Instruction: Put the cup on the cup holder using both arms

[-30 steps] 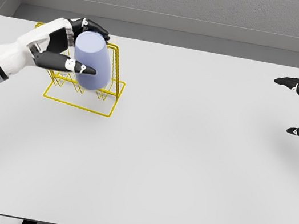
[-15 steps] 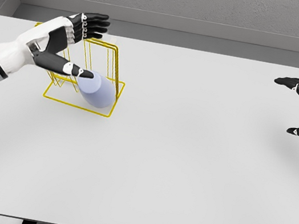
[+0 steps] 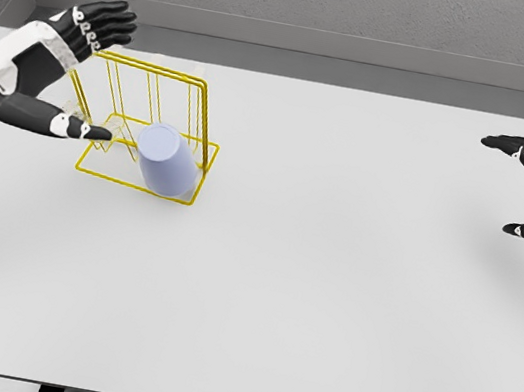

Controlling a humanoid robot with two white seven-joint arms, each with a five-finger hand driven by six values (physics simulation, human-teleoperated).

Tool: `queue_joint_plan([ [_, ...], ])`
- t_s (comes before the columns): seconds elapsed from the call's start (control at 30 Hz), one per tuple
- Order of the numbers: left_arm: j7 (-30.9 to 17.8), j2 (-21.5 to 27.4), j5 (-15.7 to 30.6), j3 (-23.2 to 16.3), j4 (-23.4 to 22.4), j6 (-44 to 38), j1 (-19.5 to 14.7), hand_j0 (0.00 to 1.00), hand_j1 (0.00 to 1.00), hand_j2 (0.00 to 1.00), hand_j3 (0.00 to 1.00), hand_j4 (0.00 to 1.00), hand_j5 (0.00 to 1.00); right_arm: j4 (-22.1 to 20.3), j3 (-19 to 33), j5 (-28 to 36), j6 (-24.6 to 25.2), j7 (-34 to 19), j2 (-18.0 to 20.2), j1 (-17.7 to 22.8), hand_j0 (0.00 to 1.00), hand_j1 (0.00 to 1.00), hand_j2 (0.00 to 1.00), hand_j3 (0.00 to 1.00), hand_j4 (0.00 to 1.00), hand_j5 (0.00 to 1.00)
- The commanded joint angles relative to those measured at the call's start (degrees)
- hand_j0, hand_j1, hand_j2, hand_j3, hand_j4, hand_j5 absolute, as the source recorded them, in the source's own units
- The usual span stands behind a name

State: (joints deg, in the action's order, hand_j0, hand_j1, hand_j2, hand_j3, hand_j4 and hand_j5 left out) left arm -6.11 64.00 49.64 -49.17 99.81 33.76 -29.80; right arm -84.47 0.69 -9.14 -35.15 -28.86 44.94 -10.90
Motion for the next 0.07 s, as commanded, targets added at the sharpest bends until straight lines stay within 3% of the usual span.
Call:
queue_joint_plan([
  [0.0, 0.5, 1.7, 0.1, 0.1, -0.1, 1.2, 0.2, 1.00, 1.00, 1.00, 1.00, 1.00, 1.00, 0.0, 0.0, 0.4, 0.1, 0.0, 0.1, 0.0, 1.00, 1.00, 1.00, 1.00, 1.00, 1.00],
  [0.03, 0.5, 1.7, 0.0, 0.4, -0.1, 1.2, 1.0, 1.00, 1.00, 1.00, 1.00, 1.00, 1.00, 0.1, 0.0, 0.4, 0.1, 0.0, 0.1, 0.0, 1.00, 1.00, 1.00, 1.00, 1.00, 1.00],
])
